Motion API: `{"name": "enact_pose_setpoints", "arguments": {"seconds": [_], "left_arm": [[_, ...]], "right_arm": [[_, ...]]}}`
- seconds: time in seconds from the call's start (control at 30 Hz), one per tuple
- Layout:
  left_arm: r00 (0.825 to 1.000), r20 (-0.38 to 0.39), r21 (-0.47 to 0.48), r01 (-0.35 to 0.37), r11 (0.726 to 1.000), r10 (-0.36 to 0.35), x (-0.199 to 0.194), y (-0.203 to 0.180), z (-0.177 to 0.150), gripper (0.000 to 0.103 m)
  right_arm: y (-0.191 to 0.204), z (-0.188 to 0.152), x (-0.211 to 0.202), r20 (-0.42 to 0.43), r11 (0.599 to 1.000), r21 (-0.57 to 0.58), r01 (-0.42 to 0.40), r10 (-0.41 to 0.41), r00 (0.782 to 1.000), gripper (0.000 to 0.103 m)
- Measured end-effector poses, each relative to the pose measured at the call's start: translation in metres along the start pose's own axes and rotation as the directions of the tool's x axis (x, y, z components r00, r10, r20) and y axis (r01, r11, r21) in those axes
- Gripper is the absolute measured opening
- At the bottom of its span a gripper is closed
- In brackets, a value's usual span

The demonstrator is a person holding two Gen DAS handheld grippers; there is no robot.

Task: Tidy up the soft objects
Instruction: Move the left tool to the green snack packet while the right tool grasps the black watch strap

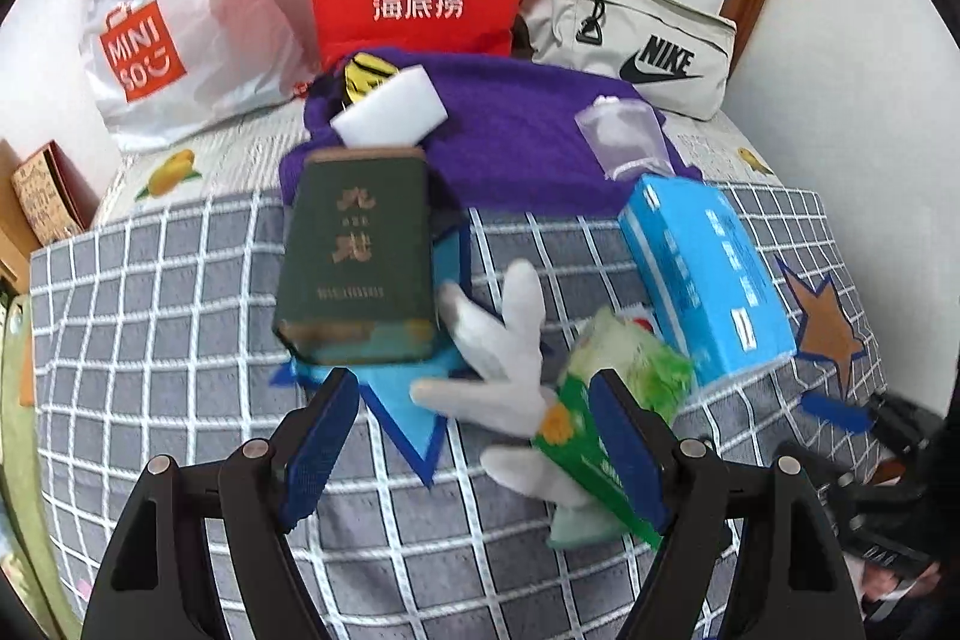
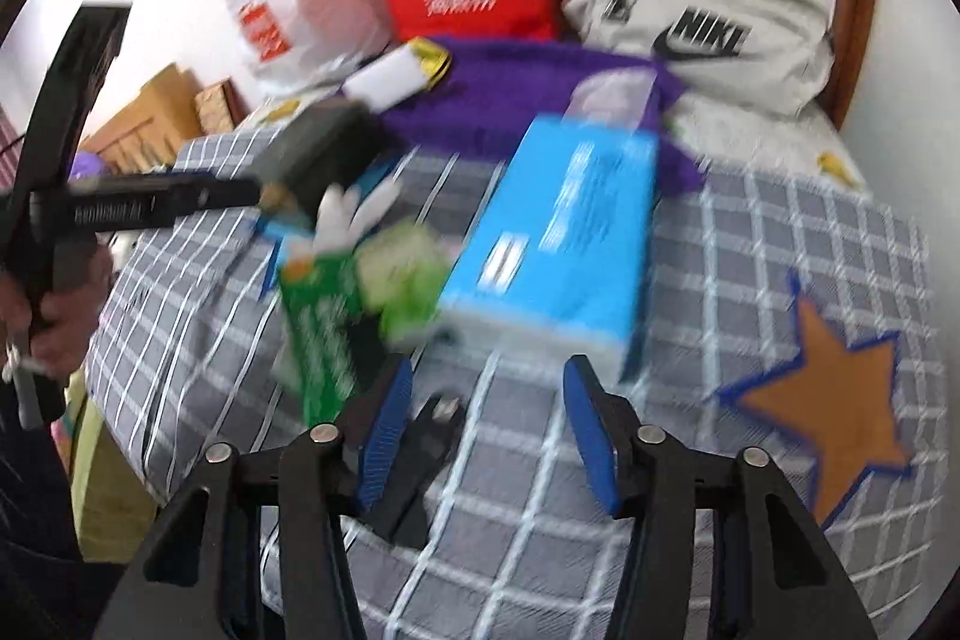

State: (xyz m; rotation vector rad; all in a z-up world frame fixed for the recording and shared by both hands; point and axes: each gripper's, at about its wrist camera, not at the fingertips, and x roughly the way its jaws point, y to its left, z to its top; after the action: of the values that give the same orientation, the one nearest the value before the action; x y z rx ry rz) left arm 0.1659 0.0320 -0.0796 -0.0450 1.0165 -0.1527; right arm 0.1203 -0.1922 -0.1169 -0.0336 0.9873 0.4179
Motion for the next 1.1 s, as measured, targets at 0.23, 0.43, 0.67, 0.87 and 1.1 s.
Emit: {"name": "enact_pose_setpoints", "arguments": {"seconds": [0.23,0.43,0.67,0.87,1.1], "left_arm": [[1.000,-0.009,-0.004,0.013,1.000,-0.013,0.003,0.001,-0.030,0.078],[1.000,-0.018,-0.047,0.014,0.999,-0.015,0.004,0.011,-0.049,0.078],[1.000,-0.012,-0.071,0.014,0.997,-0.015,0.000,0.019,-0.058,0.078],[1.000,-0.010,-0.075,0.025,0.997,-0.026,-0.002,0.021,-0.059,0.078],[0.999,-0.027,-0.073,0.035,0.997,-0.037,0.006,0.020,-0.061,0.078]], "right_arm": [[0.020,-0.027,0.020,-0.043,0.999,-0.027,-0.021,0.020,0.999,0.047],[0.027,-0.041,0.040,-0.095,0.999,-0.038,0.005,-0.009,0.995,0.047],[0.031,-0.041,0.040,-0.058,0.997,-0.075,-0.007,0.003,0.998,0.022],[0.016,-0.036,0.025,-0.042,0.998,-0.059,0.029,-0.032,0.999,0.008],[0.015,-0.037,0.031,-0.078,0.999,-0.039,0.001,-0.004,0.997,0.015]]}}
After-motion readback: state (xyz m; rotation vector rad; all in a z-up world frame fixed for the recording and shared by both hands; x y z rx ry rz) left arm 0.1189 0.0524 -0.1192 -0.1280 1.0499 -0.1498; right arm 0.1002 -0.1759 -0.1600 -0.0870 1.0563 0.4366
